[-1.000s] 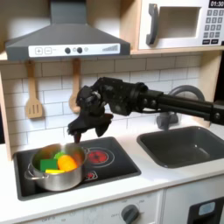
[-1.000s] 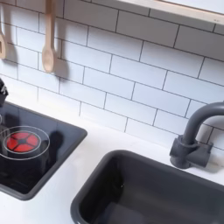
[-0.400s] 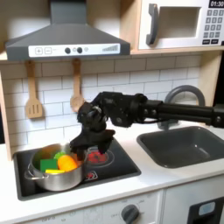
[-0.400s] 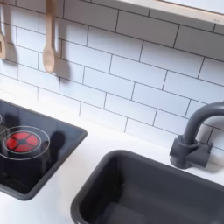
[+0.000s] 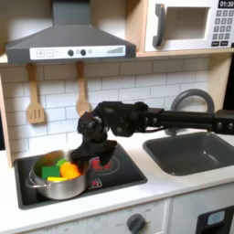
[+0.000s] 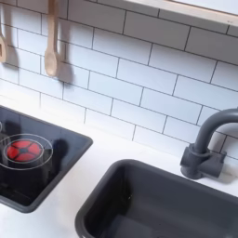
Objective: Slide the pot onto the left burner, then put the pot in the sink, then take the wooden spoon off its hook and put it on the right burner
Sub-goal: 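Put the pot in the sink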
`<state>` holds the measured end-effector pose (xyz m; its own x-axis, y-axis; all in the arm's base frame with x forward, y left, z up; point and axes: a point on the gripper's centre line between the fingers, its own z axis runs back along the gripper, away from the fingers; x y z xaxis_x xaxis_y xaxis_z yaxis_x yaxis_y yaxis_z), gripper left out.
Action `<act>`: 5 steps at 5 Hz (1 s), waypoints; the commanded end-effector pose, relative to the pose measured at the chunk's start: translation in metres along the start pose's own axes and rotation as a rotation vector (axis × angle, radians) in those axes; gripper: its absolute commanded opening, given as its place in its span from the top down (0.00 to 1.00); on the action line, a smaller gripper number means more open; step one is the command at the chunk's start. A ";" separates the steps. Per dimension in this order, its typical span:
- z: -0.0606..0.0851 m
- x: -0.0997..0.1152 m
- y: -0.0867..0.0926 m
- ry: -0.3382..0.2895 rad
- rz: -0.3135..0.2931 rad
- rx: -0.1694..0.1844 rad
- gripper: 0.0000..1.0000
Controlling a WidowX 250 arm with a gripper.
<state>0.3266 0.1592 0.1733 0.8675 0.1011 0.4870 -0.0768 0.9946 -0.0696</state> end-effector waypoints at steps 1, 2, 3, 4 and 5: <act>-0.009 -0.006 0.007 0.026 -0.004 0.019 0.95; -0.008 -0.004 0.007 0.025 0.016 0.021 1.00; -0.006 -0.009 0.001 0.031 0.002 0.002 1.00; -0.009 -0.006 -0.006 0.046 -0.010 -0.023 1.00; -0.004 -0.002 -0.015 0.059 -0.068 -0.049 1.00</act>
<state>0.3226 0.1480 0.1630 0.9075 0.0480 0.4173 -0.0105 0.9957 -0.0917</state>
